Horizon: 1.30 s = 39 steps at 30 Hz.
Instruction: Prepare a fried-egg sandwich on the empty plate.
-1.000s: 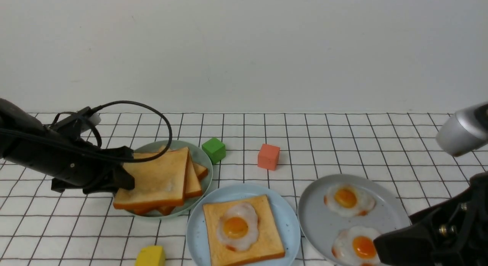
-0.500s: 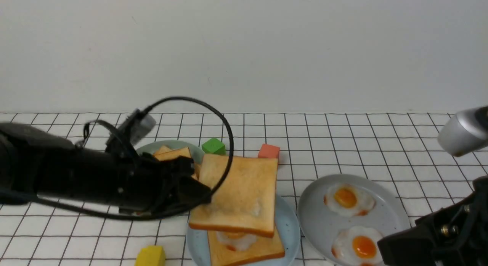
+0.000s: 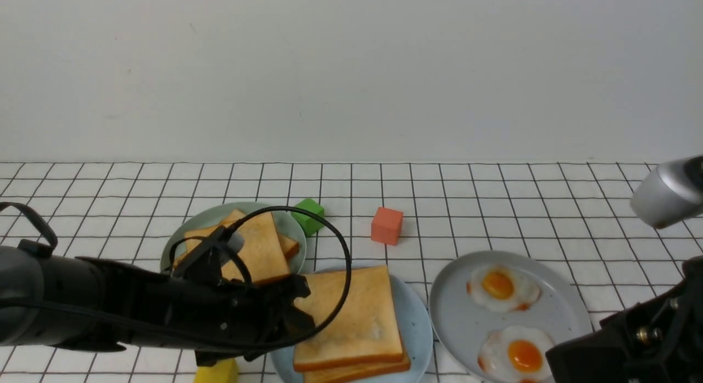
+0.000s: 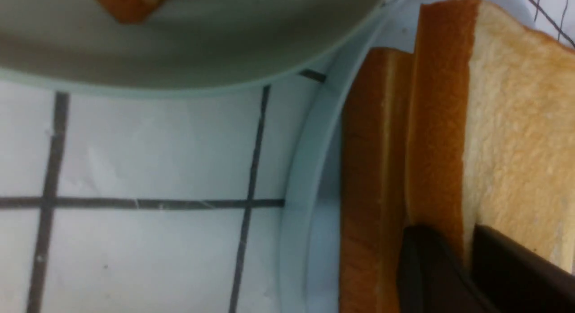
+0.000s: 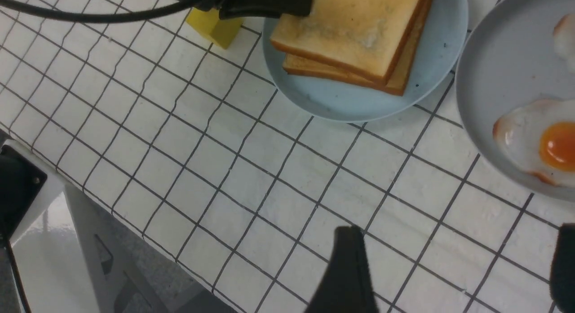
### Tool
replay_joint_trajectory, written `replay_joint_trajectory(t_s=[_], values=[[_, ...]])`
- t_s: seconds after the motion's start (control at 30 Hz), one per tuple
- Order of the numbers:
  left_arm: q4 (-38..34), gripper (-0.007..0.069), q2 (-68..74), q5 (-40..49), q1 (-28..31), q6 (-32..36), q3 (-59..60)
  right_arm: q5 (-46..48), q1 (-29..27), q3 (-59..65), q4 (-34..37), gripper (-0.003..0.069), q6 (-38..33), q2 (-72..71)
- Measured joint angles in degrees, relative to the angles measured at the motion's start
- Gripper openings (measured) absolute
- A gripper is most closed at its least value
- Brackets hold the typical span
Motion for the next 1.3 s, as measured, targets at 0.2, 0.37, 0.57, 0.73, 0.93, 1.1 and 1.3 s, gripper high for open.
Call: replay_joint_trajectory(t_s=[0.2, 0.37, 0.57, 0.73, 0.93, 1.1, 1.3], values=[[-0.13, 0.0365, -0.16, 1.36, 0.00, -0.21, 0.00, 1.62, 0.00, 0.05, 0.00, 0.0525, 0.00, -0.82], [2.29, 0.0579, -2.92, 6.74, 1.98, -1.45, -0.13, -0.77, 0.00, 0.05, -1.32, 0.0234, 1.37, -8.24], [20.50, 0.0608, -10.61, 13.83, 11.39, -15.18, -4.19, -0.52, 0.00, 0.95, -10.50, -0.0010, 8.70, -22.98], [44.56, 0.0523, -21.05, 19.05, 16.13, -33.51, -9.99, -1.58, 0.00, 9.26, -19.31, -0.0012, 14.70, -34.06], [62.78, 0.0322, -38.44, 28.88, 16.26, -46.86, -12.60, -18.22, 0.00, 24.54, -20.68, -0.0012, 15.47, -38.58], [69.11, 0.0083, -56.29, 36.35, 16.26, -50.61, -9.67, -34.01, 0.00, 33.39, -23.34, -0.0011, 15.65, -38.58], [76.07, -0.0013, -79.75, 39.66, 16.26, -52.58, -1.36, -43.87, 0.00, 36.03, -28.55, -0.0006, 15.71, -38.58]])
